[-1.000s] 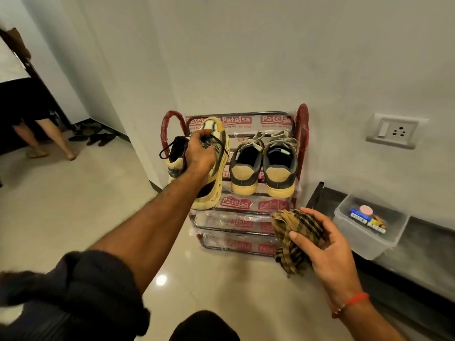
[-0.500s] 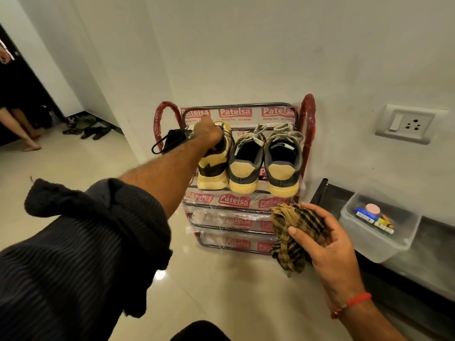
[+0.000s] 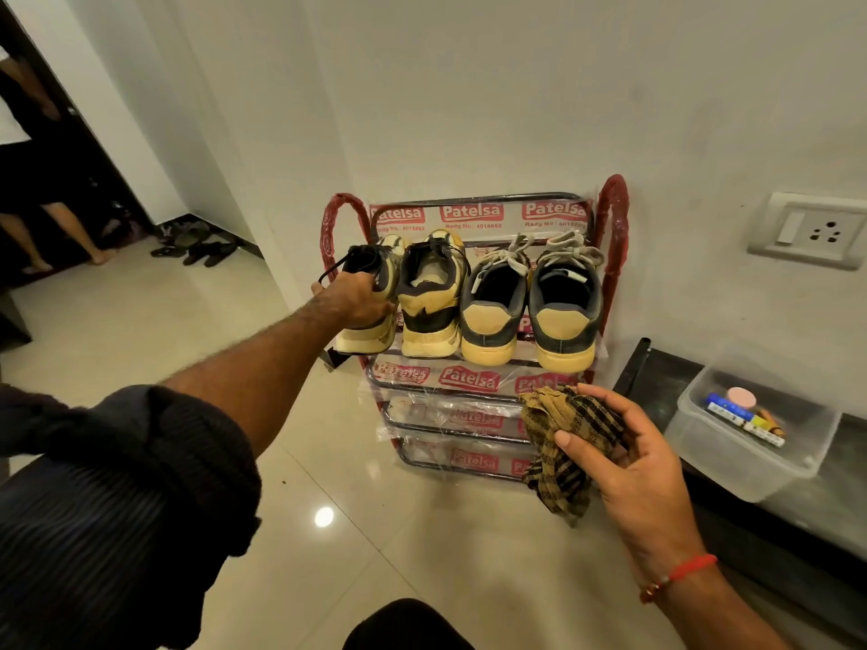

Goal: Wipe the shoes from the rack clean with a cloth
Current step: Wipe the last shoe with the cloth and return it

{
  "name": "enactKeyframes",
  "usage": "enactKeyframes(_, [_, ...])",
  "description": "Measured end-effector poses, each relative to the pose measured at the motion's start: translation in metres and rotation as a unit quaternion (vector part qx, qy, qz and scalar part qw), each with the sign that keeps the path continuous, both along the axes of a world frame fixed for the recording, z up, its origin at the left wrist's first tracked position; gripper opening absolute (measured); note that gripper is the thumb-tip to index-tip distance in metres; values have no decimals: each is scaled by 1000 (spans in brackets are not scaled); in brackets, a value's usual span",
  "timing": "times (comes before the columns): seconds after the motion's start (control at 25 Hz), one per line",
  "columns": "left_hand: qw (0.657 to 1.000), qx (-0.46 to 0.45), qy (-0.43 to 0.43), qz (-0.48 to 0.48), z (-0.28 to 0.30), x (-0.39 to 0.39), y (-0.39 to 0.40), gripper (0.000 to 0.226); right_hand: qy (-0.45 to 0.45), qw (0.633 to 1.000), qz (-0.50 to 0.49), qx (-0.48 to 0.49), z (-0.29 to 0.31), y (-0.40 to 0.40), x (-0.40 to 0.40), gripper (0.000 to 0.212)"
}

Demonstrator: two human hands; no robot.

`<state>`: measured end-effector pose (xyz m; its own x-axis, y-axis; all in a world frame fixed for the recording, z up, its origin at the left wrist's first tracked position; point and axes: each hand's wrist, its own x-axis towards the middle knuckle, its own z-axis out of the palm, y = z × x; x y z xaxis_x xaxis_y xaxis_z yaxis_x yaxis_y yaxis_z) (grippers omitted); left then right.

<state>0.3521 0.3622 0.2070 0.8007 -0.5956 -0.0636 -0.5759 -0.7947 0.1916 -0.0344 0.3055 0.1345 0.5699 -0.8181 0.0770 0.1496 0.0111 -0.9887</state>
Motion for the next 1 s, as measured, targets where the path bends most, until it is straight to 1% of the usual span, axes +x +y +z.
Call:
enactKeyframes(0.04, [1000,-19,-8,7,0,-2,0,32,-1,1000,0,0,-1,-1,-1,47])
enactKeyframes(0.12, [994,-101,-24,36,-2,-3,2,26,1,1000,-1,-1,-2,-2,-3,47])
enactKeyframes(0.2, [983,-164,-62,59,3,-6,10,32,-3,1000,-6,-1,-1,-3,-6,47])
enactKeyframes(0.28, [974,-201,-77,65,20,-14,21,40,-3,1000,-9,-2,2,-4,-10,47])
enactKeyframes(0.36, [964,-249,-49,75,45,-25,36,44,-8,1000,-8,-3,5,-3,-14,47])
enactKeyframes(0.48, [945,-317,-10,82,87,-52,67,42,-27,1000,-4,-5,14,3,-23,50])
enactKeyframes(0.56, [942,-333,1,48,114,-80,88,38,-48,999,7,3,21,8,-32,54])
enactKeyframes(0.64, [946,-325,-1,5,139,-120,108,36,-67,997,21,25,30,14,-44,55])
enactKeyframes(0.72, [948,-316,7,-37,154,-160,123,34,-73,996,29,46,37,18,-59,57])
enactKeyframes(0.76, [945,-321,27,-56,156,-182,129,32,-84,995,21,59,42,19,-70,56])
enactKeyframes(0.88, [921,-355,125,-103,139,-245,131,20,-134,988,-21,79,59,20,-108,42])
enactKeyframes(0.92, [915,-354,154,-118,126,-265,124,18,-149,985,-32,78,64,19,-121,37])
enactKeyframes(1.0, [909,-338,203,-136,90,-304,99,20,-149,985,-55,70,66,17,-146,28])
